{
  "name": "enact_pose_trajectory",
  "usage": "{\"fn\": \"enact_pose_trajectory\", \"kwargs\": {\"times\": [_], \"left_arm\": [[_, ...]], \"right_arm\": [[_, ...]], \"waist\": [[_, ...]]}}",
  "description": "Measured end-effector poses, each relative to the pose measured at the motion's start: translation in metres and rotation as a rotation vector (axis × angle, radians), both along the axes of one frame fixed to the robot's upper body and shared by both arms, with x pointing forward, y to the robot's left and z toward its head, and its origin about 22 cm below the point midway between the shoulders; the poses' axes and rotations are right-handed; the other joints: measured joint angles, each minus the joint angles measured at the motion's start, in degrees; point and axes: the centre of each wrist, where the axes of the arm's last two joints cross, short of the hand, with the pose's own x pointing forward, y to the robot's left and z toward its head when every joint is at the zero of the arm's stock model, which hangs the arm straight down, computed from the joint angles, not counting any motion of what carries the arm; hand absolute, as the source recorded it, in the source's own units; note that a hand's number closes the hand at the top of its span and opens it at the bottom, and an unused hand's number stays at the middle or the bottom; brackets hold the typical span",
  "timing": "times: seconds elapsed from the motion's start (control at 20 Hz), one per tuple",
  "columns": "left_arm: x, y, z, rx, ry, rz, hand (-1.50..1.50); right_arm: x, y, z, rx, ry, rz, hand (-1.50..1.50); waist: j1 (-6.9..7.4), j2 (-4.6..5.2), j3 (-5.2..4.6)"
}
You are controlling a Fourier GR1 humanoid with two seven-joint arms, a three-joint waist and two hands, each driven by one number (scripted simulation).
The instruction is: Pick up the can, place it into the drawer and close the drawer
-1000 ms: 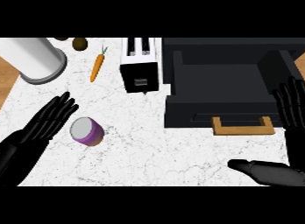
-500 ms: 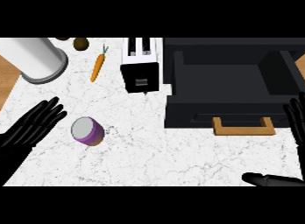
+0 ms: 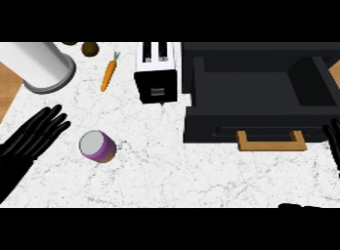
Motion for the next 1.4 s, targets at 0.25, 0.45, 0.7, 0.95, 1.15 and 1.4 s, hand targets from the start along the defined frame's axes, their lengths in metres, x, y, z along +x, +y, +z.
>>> {"fn": "enact_pose_trajectory", "kwargs": {"times": [0.25,0.45,0.7,0.95,1.15,1.4], "left_arm": [[0.015,0.000,-0.016,0.005,0.008,0.014,-1.50],[0.028,-0.001,-0.031,0.010,0.011,0.020,-1.50],[0.033,-0.004,-0.052,0.018,0.023,0.029,-1.50],[0.038,-0.002,-0.072,0.021,0.028,0.044,-1.50],[0.044,0.007,-0.091,0.030,0.038,0.065,-1.50],[0.046,0.008,-0.114,0.038,0.045,0.084,-1.50]], "right_arm": [[-0.004,-0.011,-0.007,-0.002,-0.001,0.003,-1.50],[-0.007,-0.014,-0.011,-0.006,-0.002,0.000,-1.50],[-0.011,-0.017,-0.012,-0.007,-0.003,-0.001,-1.50],[-0.004,-0.021,-0.014,-0.008,-0.004,-0.004,-1.50],[-0.002,-0.024,-0.020,-0.008,-0.007,-0.001,-1.50],[0.000,-0.019,-0.019,-0.009,-0.007,-0.003,-1.50]], "waist": [[-0.09,0.03,0.00],[-0.10,0.04,0.00],[-0.10,0.03,-0.01],[-0.03,0.04,0.00],[-0.04,0.05,-0.01],[-0.05,0.05,-0.02]]}}
